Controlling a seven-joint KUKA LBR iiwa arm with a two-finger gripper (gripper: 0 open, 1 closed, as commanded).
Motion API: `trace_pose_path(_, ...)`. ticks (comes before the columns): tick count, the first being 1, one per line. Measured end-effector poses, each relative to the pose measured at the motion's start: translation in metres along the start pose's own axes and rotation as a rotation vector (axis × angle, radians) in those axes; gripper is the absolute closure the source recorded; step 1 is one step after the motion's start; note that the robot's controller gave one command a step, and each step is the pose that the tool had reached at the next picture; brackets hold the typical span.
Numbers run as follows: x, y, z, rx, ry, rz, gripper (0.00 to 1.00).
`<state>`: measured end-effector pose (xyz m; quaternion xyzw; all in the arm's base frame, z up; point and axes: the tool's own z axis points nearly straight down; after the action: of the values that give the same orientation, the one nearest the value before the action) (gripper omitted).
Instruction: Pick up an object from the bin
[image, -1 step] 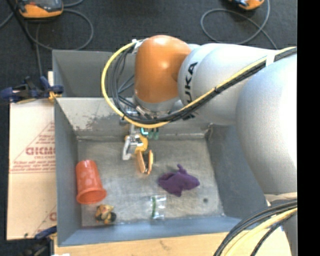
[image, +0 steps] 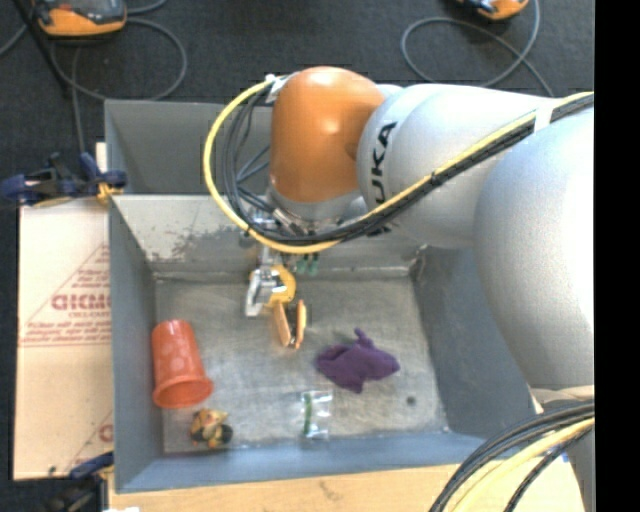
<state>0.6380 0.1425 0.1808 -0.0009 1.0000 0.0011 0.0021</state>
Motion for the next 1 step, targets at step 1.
trace_pose_path(1, 0.0005, -0.0282, 0.0411, 0.002, -0.003, -0.138, 0.0)
